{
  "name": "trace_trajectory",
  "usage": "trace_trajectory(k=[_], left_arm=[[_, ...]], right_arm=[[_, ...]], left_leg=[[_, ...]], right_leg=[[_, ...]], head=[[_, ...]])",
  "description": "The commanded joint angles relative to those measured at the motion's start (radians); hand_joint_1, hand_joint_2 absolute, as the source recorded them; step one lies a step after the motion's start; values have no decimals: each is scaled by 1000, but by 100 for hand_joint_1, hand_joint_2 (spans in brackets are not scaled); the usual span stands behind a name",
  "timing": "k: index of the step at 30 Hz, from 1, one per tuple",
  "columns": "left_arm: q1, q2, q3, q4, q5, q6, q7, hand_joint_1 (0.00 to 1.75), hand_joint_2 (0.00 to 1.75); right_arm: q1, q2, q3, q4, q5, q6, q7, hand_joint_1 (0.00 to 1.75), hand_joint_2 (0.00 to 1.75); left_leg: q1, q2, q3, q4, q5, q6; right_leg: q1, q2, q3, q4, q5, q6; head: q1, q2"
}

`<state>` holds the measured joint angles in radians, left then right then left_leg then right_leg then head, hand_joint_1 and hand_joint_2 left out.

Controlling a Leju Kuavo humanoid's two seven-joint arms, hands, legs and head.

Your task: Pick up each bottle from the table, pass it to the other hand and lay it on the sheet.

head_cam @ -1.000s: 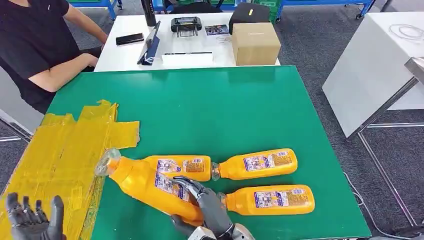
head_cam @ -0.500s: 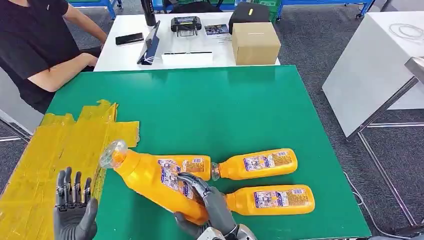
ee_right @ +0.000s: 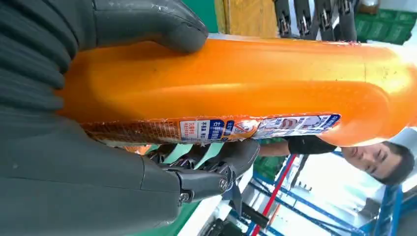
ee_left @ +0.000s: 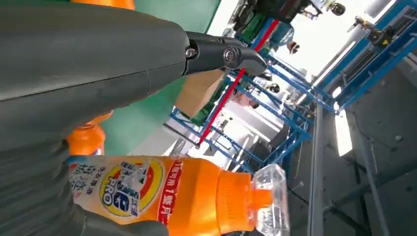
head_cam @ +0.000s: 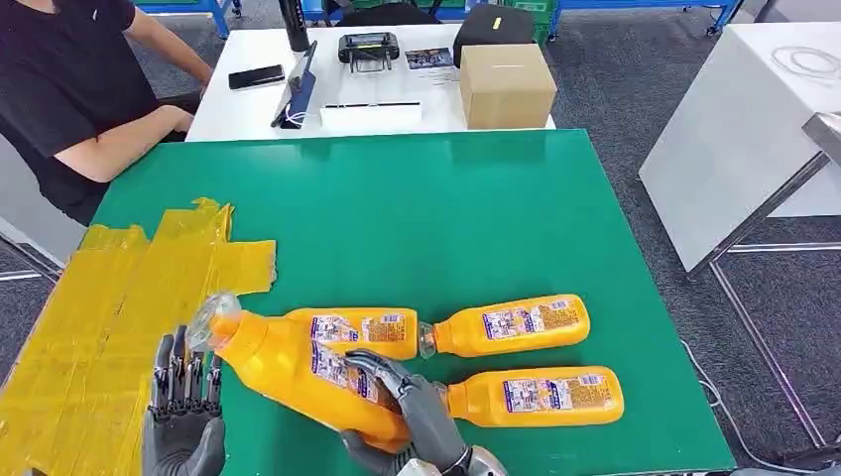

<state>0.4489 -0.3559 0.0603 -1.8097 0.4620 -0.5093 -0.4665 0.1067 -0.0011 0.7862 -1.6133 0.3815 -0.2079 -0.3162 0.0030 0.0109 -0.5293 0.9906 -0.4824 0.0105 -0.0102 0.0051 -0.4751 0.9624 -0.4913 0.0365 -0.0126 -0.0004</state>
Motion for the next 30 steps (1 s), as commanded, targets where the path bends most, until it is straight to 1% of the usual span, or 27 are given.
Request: trace_trajectory(k=[1,7,16,30], left_arm=[[-19,7,0,73,2,-6,5,0,175],[-20,7,-1,75,-3,-10,9,0,175],[-28,7,-10,126,-108,-50,26,0,175],[-15,9,-60,117,-181,-103,15,0,175]], right_arm=[[-11,19,-21,47,3,10,-4,175,175],[-14,22,-21,53,6,18,-4,175,175],[-62,66,5,138,70,113,-5,175,175],[-92,108,4,244,87,146,4,175,175]], left_leg=[[1,-1,0,-1,1,0],[0,-1,0,-1,1,0],[1,0,0,-2,1,-1],[2,-1,-1,-1,1,-1]], right_leg=[[1,-1,1,-2,1,-1],[0,-1,1,-1,1,-1],[1,0,1,-2,1,-1],[2,-1,0,-3,2,-2]], head=[[0,0],[0,0],[0,0],[0,0]])
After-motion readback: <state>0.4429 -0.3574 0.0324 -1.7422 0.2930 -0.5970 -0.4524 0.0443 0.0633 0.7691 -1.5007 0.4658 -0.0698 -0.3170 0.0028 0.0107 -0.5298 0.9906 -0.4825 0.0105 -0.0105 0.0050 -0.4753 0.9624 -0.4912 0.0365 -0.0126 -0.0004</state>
